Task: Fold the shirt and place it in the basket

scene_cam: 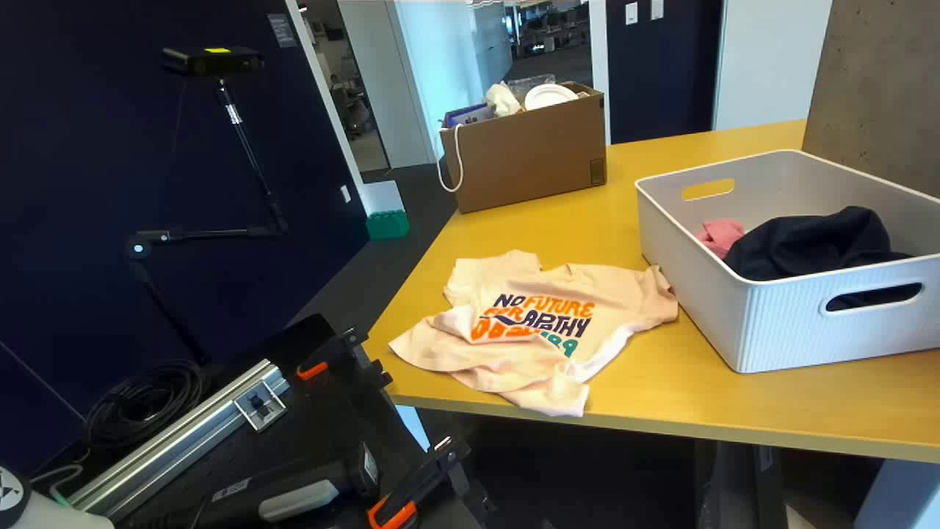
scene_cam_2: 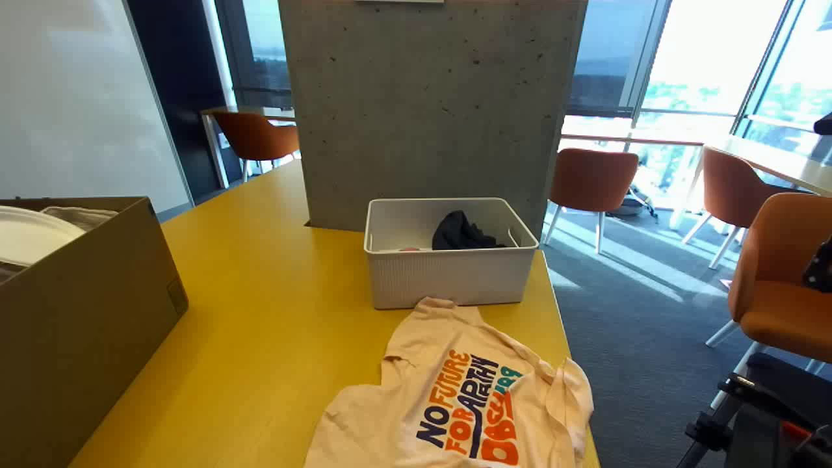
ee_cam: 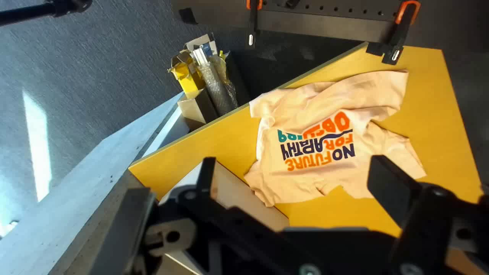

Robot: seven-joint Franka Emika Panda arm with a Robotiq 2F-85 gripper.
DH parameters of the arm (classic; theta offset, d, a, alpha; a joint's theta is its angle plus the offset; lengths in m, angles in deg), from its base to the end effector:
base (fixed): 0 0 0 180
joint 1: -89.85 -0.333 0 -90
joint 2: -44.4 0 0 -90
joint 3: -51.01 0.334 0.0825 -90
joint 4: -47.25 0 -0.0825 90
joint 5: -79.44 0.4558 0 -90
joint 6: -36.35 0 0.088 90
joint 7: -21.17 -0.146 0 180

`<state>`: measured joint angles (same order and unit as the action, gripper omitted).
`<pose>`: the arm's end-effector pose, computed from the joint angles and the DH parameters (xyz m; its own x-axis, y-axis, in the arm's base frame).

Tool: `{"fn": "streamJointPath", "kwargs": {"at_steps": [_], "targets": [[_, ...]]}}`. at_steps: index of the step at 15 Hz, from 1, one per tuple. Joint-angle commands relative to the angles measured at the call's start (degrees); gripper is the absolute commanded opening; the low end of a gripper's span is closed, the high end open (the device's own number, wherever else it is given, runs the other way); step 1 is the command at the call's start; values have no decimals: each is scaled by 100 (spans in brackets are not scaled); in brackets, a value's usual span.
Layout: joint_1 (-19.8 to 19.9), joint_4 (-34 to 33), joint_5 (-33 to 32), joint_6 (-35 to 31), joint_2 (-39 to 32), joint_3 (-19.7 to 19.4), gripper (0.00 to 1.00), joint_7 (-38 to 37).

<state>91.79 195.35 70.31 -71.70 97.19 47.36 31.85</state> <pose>0.3608 -0.0533 0.5176 0.9691 0.1520 0.1941 0.1246 -0.9814 0.1462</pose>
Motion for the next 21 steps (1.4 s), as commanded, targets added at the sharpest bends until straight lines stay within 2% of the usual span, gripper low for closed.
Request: {"fn": "streamJointPath", "kwargs": {"at_steps": [1,9,11,14,16,18,21], "targets": [[-51,-12,-33,14,0,-33,100,-34],[-51,-14,-33,14,2,-33,100,-34],[-94,50,3,-420,-396,-171,100,37],[-73,22,-73,-1767,-1492,-342,100,138],[-119,-108,-67,-2367,-2145,-443,100,448],[-263,-419,48,-2598,-2914,-469,100,859],[-568,-1100,353,-2538,-4061,-457,100,1666]]}}
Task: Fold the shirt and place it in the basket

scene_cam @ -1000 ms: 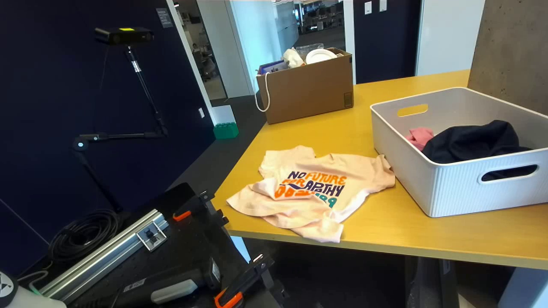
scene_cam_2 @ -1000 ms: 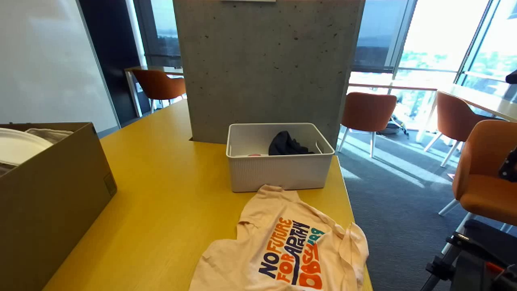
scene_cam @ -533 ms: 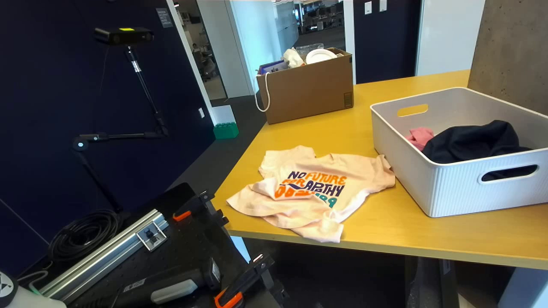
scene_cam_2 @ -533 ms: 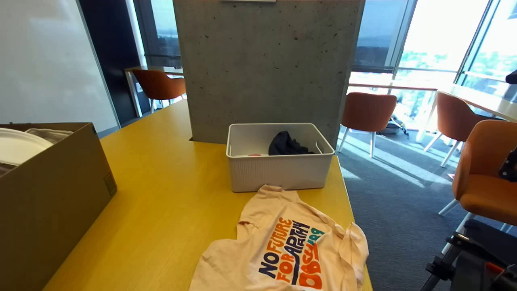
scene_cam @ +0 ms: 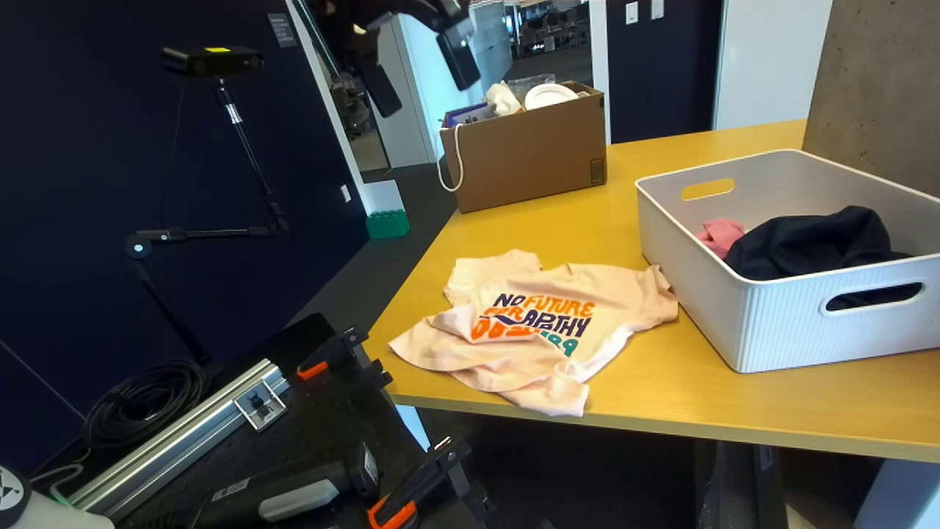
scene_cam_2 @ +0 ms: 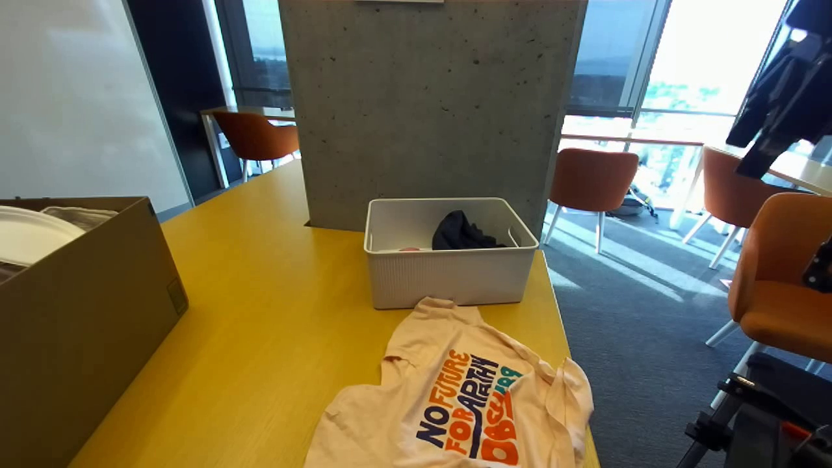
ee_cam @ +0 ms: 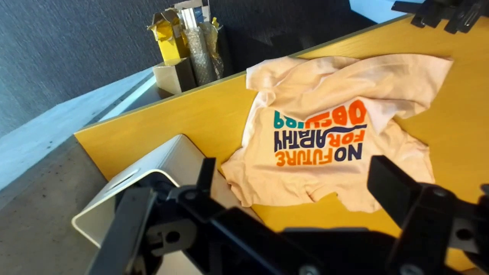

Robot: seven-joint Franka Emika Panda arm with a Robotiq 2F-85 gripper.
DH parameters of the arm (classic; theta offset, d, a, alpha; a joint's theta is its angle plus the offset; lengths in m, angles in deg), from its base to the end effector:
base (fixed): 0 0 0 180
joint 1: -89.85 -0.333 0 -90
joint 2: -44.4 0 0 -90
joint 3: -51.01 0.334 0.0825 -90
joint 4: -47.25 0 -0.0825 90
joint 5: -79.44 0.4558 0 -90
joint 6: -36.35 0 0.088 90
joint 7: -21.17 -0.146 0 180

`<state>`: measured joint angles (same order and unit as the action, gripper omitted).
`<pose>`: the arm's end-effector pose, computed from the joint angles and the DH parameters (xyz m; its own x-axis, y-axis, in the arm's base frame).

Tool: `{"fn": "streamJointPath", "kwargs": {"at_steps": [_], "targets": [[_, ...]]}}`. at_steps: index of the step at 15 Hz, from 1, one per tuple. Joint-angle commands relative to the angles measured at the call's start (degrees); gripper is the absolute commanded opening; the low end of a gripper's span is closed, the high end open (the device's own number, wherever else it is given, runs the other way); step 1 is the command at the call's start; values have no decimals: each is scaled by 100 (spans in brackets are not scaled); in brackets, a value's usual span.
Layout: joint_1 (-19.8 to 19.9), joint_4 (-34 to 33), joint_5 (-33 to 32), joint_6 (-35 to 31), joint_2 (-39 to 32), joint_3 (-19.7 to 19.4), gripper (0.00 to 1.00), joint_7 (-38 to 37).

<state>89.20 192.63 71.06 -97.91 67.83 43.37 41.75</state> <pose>0.4868 -0.0629 0.3756 0.9271 0.3338 0.1706 0.3126 -0.9395 0.1398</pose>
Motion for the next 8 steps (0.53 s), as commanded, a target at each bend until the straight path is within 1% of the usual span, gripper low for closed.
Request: {"fn": "streamJointPath", "kwargs": {"at_steps": [1,2,4,8], "targets": [[-377,-1074,374,119,-1494,-6,100,906],[-408,-1351,428,161,-1865,53,100,1142],[-371,-1923,294,243,-2626,254,100,1438],[-232,-3219,-302,282,-4131,589,100,1397]]}}
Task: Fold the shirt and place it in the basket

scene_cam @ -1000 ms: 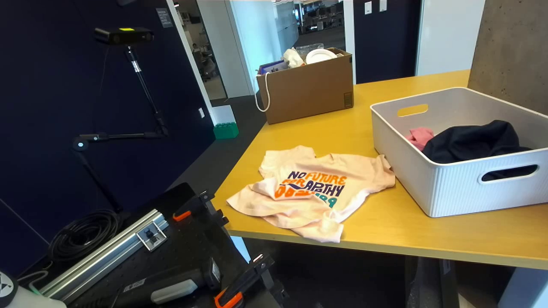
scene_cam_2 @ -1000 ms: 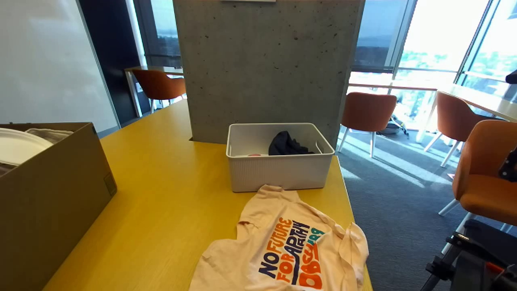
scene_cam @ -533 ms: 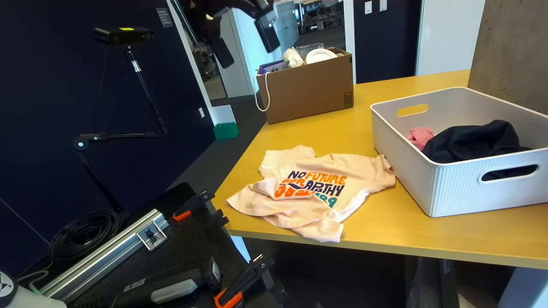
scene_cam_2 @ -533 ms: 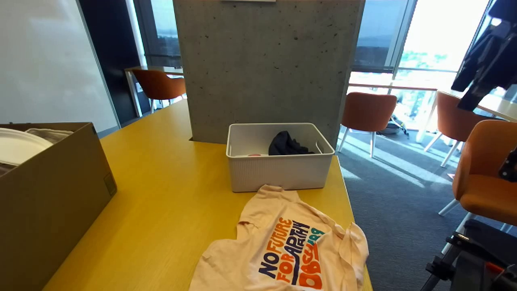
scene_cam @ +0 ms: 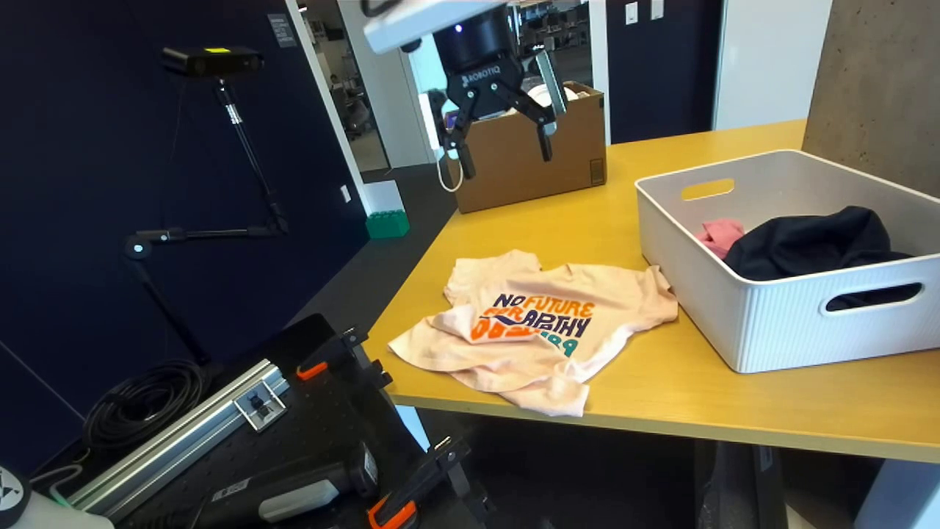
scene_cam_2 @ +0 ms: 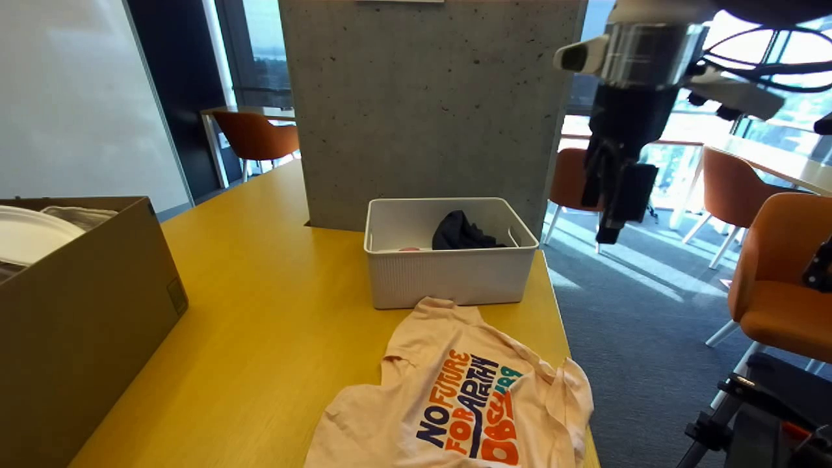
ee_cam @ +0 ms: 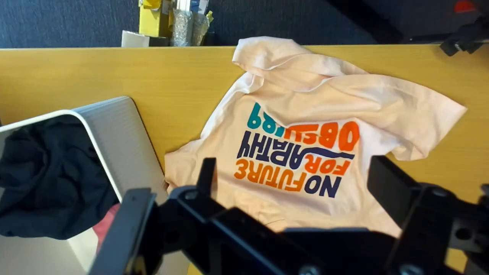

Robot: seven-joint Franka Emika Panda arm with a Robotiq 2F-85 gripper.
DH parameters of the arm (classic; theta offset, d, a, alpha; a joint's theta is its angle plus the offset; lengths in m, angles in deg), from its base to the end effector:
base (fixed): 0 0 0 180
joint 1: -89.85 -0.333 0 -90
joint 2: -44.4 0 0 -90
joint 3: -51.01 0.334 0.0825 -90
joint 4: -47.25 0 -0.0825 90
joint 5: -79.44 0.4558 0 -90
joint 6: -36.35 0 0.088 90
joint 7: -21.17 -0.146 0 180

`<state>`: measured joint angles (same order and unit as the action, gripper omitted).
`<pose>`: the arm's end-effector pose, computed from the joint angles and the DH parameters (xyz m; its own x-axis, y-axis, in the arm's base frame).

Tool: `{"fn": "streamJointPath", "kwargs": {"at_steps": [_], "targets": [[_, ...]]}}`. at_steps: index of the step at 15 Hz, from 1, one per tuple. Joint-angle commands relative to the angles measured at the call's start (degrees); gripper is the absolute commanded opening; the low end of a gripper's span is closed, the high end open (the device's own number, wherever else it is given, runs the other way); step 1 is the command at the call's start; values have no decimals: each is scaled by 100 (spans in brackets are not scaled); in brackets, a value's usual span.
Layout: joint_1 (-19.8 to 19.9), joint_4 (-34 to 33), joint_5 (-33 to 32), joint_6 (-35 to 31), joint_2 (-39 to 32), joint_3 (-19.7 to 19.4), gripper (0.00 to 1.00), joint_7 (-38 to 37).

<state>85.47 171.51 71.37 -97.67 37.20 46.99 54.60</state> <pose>0.6147 -0.0025 0.2727 0.7744 0.6319 -0.0303 0.6307 -0.7673 0.1165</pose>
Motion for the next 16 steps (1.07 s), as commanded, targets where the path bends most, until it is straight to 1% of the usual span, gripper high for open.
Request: {"fn": "streamJointPath", "kwargs": {"at_steps": [1,6,10,13,16], "targets": [[134,-1431,-471,250,-1419,288,100,46],[-97,-3048,-1064,370,-3025,572,100,-1],[-315,-4296,-1119,757,-4119,872,100,235],[-537,-5172,-1120,1098,-4810,954,100,331],[-600,-6038,-1008,1480,-5303,996,100,504]]}}
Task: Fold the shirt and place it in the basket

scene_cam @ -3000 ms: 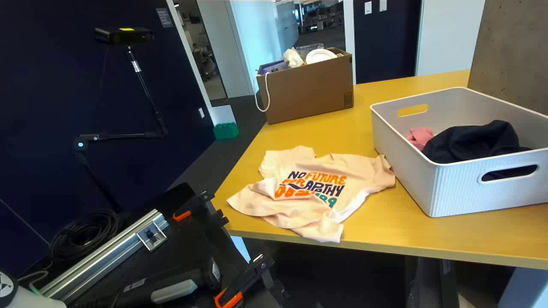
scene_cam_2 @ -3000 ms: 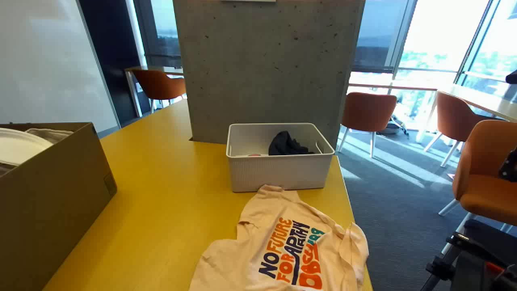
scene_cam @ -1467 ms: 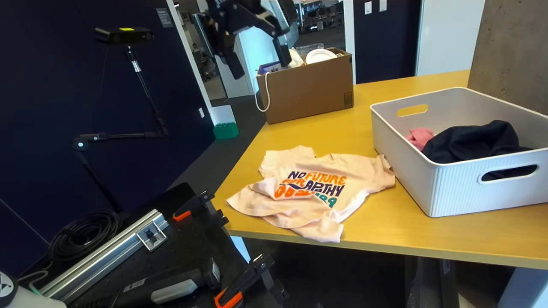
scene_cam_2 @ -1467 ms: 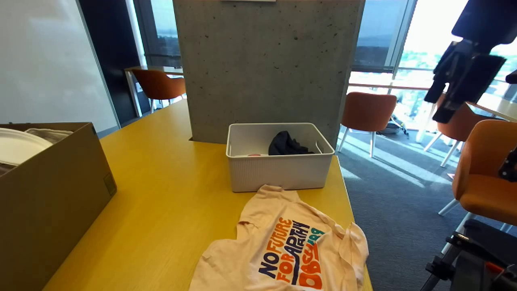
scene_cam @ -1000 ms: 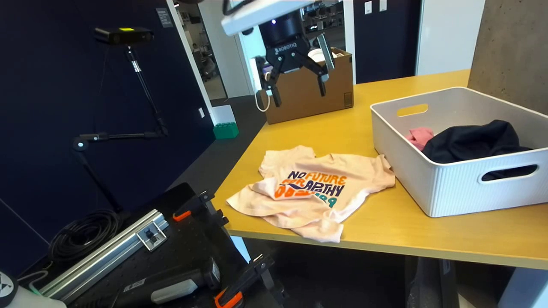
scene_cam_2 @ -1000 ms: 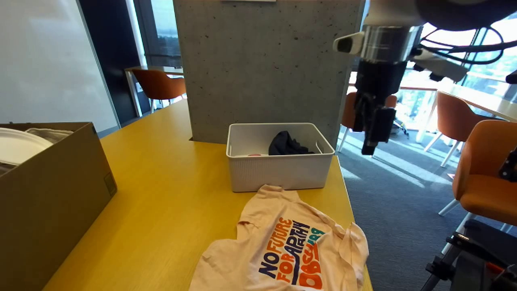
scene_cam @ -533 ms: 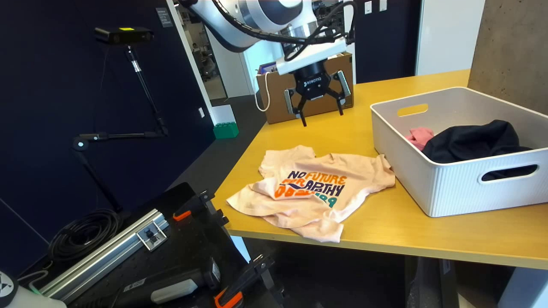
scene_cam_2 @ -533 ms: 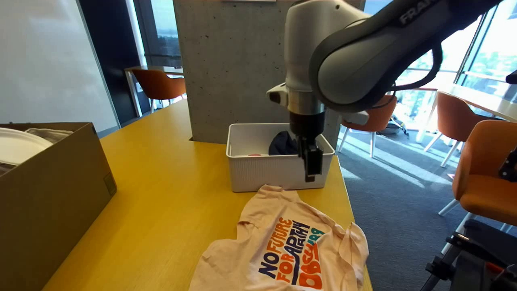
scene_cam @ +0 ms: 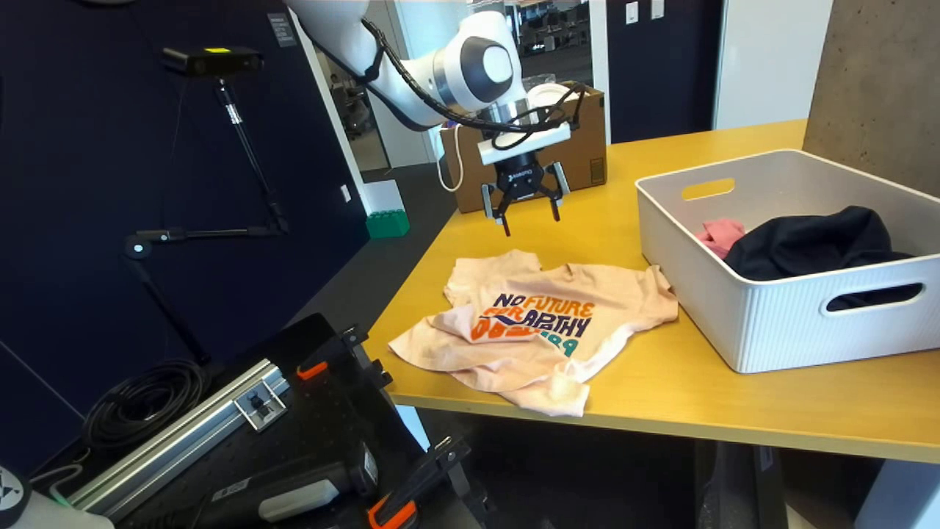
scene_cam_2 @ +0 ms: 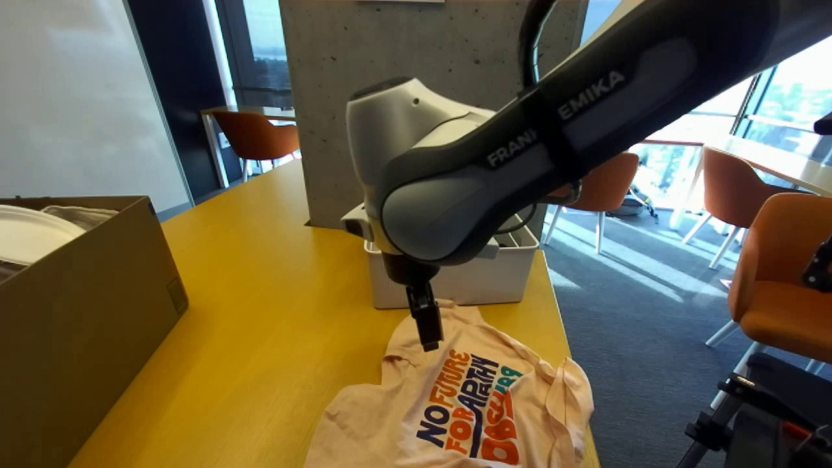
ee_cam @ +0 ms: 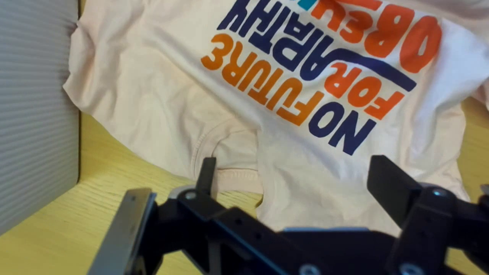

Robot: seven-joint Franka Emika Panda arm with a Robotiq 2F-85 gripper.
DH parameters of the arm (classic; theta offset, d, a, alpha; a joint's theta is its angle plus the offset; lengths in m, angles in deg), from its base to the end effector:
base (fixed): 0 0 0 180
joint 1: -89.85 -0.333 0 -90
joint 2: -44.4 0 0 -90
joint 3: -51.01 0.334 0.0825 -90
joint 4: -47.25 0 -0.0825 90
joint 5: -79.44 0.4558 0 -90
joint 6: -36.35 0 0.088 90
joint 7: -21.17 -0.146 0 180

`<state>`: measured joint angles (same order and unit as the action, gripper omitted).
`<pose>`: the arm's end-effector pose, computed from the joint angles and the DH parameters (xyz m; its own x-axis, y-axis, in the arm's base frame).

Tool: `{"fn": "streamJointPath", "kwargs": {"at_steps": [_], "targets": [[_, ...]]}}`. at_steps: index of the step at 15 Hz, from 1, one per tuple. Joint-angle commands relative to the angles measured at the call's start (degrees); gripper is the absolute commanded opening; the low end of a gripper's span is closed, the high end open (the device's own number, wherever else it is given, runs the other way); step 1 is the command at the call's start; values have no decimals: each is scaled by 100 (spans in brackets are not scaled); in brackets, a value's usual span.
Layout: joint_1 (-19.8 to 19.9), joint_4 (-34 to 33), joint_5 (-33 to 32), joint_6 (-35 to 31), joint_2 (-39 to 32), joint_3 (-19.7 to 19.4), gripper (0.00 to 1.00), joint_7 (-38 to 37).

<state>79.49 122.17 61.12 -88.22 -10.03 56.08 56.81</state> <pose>0.7821 0.1807 0.0854 0.4970 0.8498 -0.1754 0.8677 -0.4890 0.0890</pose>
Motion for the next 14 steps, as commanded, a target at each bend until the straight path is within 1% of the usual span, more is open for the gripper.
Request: {"fn": "streamJointPath", "kwargs": {"at_steps": [1,3,4,6,9,11,14], "targets": [[-9,-1383,44,650,-726,89,100,354],[-64,-1944,40,938,-965,49,100,474],[-51,-1145,13,516,-609,20,100,238],[-63,-1543,31,703,-775,1,100,329],[-45,-1666,9,743,-837,21,100,340],[-50,-1761,118,372,-1052,211,100,465],[-305,-1618,41,16,-1090,439,100,412]]}}
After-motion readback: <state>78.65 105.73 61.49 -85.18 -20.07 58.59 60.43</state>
